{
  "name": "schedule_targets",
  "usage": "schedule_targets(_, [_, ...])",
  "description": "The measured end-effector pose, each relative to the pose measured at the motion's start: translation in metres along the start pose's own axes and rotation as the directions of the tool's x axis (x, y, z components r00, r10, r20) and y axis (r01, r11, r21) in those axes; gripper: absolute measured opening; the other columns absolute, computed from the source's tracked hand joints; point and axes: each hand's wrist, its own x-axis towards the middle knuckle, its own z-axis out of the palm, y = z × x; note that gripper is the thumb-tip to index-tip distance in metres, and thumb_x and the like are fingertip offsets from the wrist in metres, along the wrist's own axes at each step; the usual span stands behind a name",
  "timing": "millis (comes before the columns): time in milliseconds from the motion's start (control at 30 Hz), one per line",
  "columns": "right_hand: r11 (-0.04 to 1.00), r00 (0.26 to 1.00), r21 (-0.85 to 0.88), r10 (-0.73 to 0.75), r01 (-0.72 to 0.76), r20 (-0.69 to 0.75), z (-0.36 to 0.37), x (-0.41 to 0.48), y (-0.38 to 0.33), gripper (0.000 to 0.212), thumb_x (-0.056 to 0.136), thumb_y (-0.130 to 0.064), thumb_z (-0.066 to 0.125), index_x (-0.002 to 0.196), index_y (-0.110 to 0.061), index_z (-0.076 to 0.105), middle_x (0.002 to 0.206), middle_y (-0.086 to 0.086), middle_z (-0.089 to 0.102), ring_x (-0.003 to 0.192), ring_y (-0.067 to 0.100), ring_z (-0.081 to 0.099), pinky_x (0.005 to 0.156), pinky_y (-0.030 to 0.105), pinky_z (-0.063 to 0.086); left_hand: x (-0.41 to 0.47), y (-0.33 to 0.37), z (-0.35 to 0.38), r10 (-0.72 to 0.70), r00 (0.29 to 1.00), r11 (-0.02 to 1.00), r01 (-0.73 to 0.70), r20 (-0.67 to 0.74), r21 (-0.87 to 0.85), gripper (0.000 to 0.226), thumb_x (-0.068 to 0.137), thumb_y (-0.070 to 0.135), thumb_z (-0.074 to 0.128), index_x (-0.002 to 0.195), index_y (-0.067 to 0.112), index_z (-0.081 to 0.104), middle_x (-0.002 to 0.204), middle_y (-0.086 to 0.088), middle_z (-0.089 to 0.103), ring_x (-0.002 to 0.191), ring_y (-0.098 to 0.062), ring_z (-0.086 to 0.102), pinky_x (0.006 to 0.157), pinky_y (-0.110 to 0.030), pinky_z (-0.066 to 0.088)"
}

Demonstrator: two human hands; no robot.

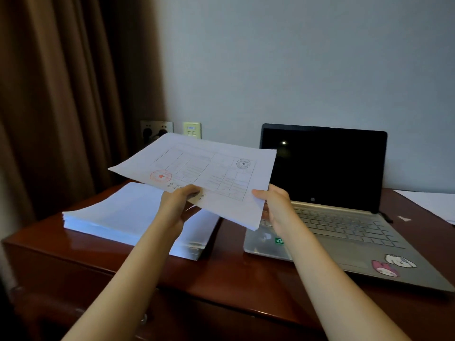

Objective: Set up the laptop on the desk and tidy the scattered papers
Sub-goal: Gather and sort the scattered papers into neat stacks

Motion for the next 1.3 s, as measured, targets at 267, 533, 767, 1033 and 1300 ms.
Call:
schedule_targets(267, [0.977,0.985,-0.211,0.003,0.034,0.175,0.046,-0.01,0.017,0.023,0.092,-0.003,0.05,0.11,-0.013,0.06,0.093,0.0,0.061,0.079,0.012,0.056,0.056,0.018,0.045,-0.002,-0.001,-0.056,-0.007,0.981,0.996,0.024,-0.192,0.087,0.023,0.089,-0.004,0.051,0.109,0.008,0.048,0.082,-0.004,0.06,0.073,-0.014,0.059,0.044,-0.016,0.053])
schedule_targets(533, [0.916,0.994,-0.399,0.016,0.029,0.108,0.07,-0.005,0.04,0.026,0.088,-0.011,0.057,0.091,0.015,0.062,0.103,0.034,0.062,0.073,0.023,0.046,0.058,0.028,0.032,0.007,-0.006,-0.082,0.096,0.963,0.916,0.013,-0.252,0.4,0.043,0.086,-0.001,0.059,0.125,0.001,0.04,0.117,-0.009,0.054,0.107,-0.027,0.055,0.078,-0.029,0.047])
schedule_targets(767, [0.678,0.999,-0.734,-0.047,0.041,0.012,0.072,-0.002,0.051,0.045,0.086,-0.023,0.056,0.052,-0.017,0.026,0.055,0.0,0.03,0.056,0.02,0.033,0.046,0.027,0.017,0.006,-0.014,-0.084,0.271,0.929,0.738,-0.034,-0.25,0.674,0.096,0.082,-0.002,0.063,0.147,0.007,-0.007,0.116,-0.004,0.044,0.109,-0.031,0.053,0.087,-0.04,0.051])
schedule_targets(1033, [0.516,0.994,-0.856,-0.102,0.033,-0.024,0.074,-0.003,0.056,0.038,0.086,-0.031,0.057,0.114,-0.006,0.05,0.117,0.01,0.054,0.107,0.03,0.054,0.071,0.03,0.035,-0.001,-0.018,-0.076,0.454,0.861,0.31,0.087,-0.228,0.947,0.106,0.076,0.012,0.073,0.15,0.011,-0.004,0.155,-0.021,0.001,0.139,-0.039,0.016,0.111,-0.045,0.024])
schedule_targets(1300, [0.511,0.981,-0.845,-0.175,0.162,0.082,0.059,0.004,0.042,0.022,0.091,-0.028,0.053,0.107,-0.013,0.053,0.117,0.007,0.051,0.106,0.025,0.051,0.073,0.029,0.034,0.006,-0.002,-0.045,0.373,0.927,0.104,-0.01,-0.03,0.995,0.089,0.085,0.022,0.063,0.149,0.01,0.003,0.155,-0.018,0.004,0.142,-0.035,0.01,0.113,-0.042,0.02])
